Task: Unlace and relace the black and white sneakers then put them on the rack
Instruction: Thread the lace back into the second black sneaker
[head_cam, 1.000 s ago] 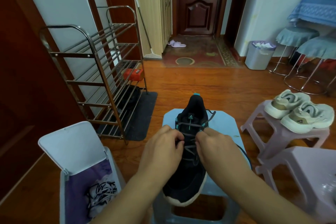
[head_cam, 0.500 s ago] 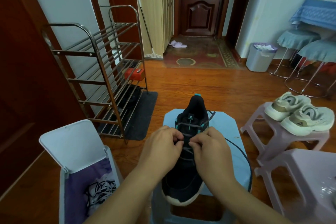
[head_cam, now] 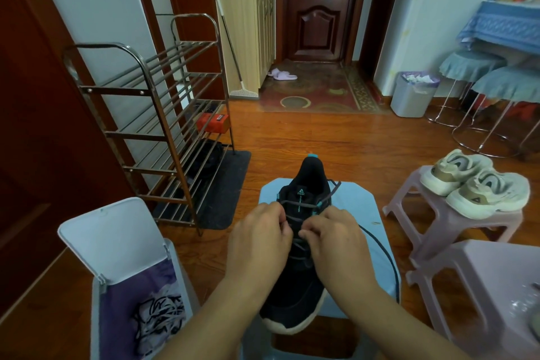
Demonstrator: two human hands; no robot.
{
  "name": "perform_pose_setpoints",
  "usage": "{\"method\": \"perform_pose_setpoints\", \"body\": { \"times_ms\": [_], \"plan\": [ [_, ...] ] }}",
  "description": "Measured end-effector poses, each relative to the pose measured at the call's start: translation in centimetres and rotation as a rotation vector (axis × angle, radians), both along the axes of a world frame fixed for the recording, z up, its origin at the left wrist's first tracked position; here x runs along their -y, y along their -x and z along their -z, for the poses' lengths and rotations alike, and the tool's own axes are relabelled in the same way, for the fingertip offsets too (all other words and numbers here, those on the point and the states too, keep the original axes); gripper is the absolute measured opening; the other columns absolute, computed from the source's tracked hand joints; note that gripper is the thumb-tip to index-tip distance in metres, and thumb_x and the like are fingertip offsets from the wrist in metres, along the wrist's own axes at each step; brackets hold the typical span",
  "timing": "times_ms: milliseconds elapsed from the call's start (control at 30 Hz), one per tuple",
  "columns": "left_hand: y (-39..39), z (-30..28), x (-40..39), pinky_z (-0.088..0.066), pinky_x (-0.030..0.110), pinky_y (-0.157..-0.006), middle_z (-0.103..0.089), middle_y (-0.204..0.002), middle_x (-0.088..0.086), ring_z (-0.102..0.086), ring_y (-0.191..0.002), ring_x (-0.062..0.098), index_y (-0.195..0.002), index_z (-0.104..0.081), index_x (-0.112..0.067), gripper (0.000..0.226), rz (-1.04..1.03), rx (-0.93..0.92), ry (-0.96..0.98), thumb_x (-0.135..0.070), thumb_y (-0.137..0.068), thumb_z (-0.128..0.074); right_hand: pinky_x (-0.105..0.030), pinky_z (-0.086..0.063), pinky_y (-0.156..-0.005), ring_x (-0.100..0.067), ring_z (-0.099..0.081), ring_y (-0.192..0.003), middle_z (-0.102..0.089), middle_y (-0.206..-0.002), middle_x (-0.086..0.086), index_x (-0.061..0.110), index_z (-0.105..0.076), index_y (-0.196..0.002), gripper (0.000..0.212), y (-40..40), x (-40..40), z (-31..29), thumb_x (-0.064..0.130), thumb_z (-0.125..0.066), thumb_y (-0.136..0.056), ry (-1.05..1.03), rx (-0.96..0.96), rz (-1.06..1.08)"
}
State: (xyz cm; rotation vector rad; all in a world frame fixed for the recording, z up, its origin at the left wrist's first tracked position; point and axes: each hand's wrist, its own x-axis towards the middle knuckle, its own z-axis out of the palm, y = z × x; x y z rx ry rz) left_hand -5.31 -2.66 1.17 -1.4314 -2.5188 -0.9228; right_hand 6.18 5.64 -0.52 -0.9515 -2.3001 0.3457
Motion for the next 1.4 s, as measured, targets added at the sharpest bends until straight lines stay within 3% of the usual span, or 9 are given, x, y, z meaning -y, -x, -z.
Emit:
{"method": "perform_pose_setpoints", "body": {
  "times_ms": [333,467,733,800,900,1000,1100,1267,1400],
  "plan": [
    [1.4,0.0,0.3,-0.047,0.021,-0.078,-0.056,-0.109,-0.014,-0.056,-0.096,0.005,-0.114,-0.072,-0.03,0.019,0.152,0.022,0.107,-0.029,-0.096,-0.065,-0.011,-0.031,-0.071,-0.01,-0.041,-0.09,-0.05,-0.081,0.016,0.027,-0.077,-0.079,0.007,0.1,-0.4,0.3,0.025,-0.078,-0.085,0.22,-0.077,0.012],
    [1.9,-0.4,0.1,-0.048,0.023,-0.081,-0.055,-0.104,-0.014,-0.054,-0.095,0.004,-0.104,-0.07,-0.031,0.01,0.164,0.107,0.124,-0.03,-0.094,-0.07,-0.011,-0.031,-0.071,-0.009,-0.045,-0.091,-0.052,-0.08,0.017,0.039,-0.062,-0.065,0.029,0.4,-0.2,-0.4,0.026,-0.079,-0.085,0.377,-0.109,0.019],
    [2.2,-0.8,1.4,-0.05,0.028,-0.075,-0.056,-0.095,-0.013,-0.056,-0.085,0.0,-0.087,-0.058,-0.031,0.015,0.131,0.236,-0.024,-0.022,-0.098,-0.063,-0.017,-0.031,-0.071,-0.007,-0.038,-0.091,-0.046,-0.084,0.017,0.034,-0.066,-0.084,0.008,-0.1,-0.2,-1.1,0.038,-0.071,-0.09,0.228,0.058,-0.023],
    [3.9,-2.5,2.1,-0.056,0.034,-0.077,-0.068,-0.097,-0.004,-0.067,-0.083,0.011,-0.092,-0.058,-0.024,0.014,0.009,0.621,-0.245,-0.016,-0.103,-0.054,-0.017,-0.031,-0.071,-0.007,-0.039,-0.091,-0.047,-0.086,0.018,0.038,-0.061,-0.083,0.012,-0.5,-0.4,-1.3,0.037,-0.07,-0.091,0.246,0.087,-0.054],
    [9.6,-4.1,4.9,-0.063,0.041,-0.079,-0.076,-0.105,0.016,-0.077,-0.088,0.027,-0.12,-0.054,-0.011,0.018,-0.144,1.469,-1.053,-0.007,-0.106,-0.042,-0.012,-0.032,-0.07,-0.004,-0.04,-0.091,-0.046,-0.09,0.021,0.04,-0.058,-0.087,0.014,-1.4,-0.8,-1.6,0.033,-0.069,-0.092,0.304,0.099,-0.119],
    [14.1,-3.3,7.6,-0.059,0.044,-0.093,-0.071,-0.115,0.022,-0.075,-0.098,0.03,-0.148,-0.037,-0.006,0.04,-0.217,1.688,-1.696,-0.015,-0.109,-0.032,-0.012,-0.033,-0.073,-0.005,-0.041,-0.097,-0.044,-0.094,0.023,0.041,-0.057,-0.096,0.017,-1.9,-0.8,-1.9,0.031,-0.07,-0.092,0.325,0.14,-0.169],
    [12.4,-3.7,6.6,-0.057,0.037,-0.088,-0.065,-0.1,0.007,-0.07,-0.083,0.018,-0.114,-0.054,-0.02,0.019,-0.366,1.153,-1.186,-0.016,-0.108,-0.036,-0.017,-0.031,-0.077,-0.006,-0.038,-0.1,-0.039,-0.094,0.026,0.04,-0.055,-0.1,0.019,-2.0,-0.8,-1.9,0.031,-0.07,-0.092,0.287,0.172,-0.176],
    [4.2,-2.3,2.3,-0.05,0.03,-0.08,-0.052,-0.103,-0.018,-0.056,-0.096,0.007,-0.117,-0.053,-0.035,0.03,0.165,0.236,0.181,-0.055,-0.095,-0.059,-0.021,-0.029,-0.081,-0.007,-0.034,-0.1,-0.035,-0.092,0.023,0.034,-0.06,-0.109,0.021,-1.8,-0.8,-2.0,0.036,-0.07,-0.091,0.183,0.222,-0.169],
    [2.8,-1.2,1.3,-0.053,0.04,-0.076,-0.057,-0.09,-0.008,-0.057,-0.085,0.013,-0.092,-0.052,-0.026,0.021,0.216,0.164,0.259,-0.045,-0.098,-0.06,-0.032,-0.036,-0.08,-0.017,-0.038,-0.1,-0.044,-0.104,0.008,0.027,-0.06,-0.109,0.05,-1.8,-0.9,-1.6,0.04,-0.087,-0.069,0.013,0.22,-0.08]
  ]
}}
